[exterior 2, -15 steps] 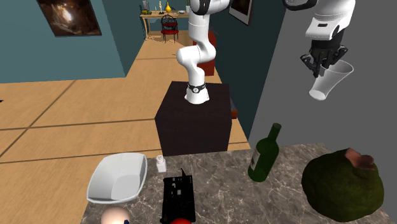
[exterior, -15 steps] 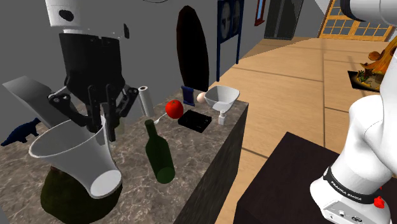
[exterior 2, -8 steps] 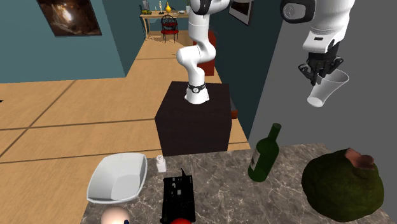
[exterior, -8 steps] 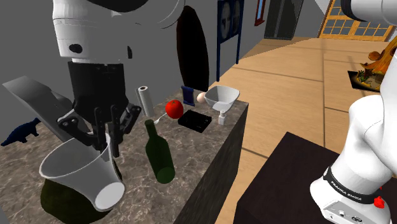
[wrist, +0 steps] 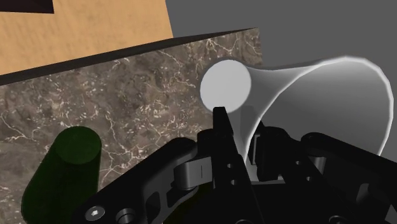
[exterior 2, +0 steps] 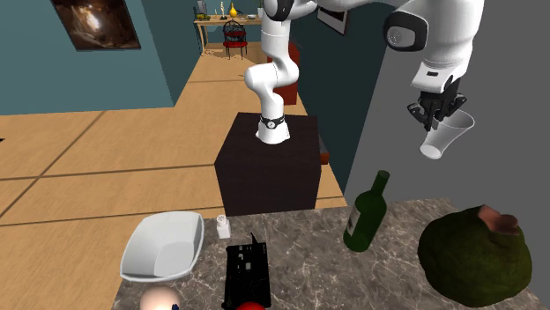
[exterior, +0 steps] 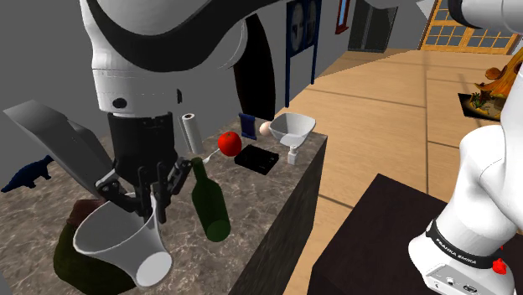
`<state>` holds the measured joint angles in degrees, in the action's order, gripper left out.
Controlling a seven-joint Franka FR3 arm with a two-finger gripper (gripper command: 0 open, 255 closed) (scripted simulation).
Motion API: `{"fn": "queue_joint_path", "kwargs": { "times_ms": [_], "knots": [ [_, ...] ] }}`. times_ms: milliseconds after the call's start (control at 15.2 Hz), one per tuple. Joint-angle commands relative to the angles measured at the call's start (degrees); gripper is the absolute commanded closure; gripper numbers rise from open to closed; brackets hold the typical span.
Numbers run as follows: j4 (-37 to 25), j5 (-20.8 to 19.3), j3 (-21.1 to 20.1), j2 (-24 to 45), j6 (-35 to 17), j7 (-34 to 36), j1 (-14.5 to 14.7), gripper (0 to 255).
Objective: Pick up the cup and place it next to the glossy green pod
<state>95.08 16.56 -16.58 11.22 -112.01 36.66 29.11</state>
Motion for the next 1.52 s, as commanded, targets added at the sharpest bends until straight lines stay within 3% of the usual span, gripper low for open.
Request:
{"fn": "queue_joint_path", "kwargs": {
  "times_ms": [0,1452],
  "knots": [
    [1.3,0.1,0.0,0.2,-1.5,-0.4,0.0,255],
    [11.8,1.2,-0.2,5.1,-16.3,-4.7,0.5,255]
  ]
}}
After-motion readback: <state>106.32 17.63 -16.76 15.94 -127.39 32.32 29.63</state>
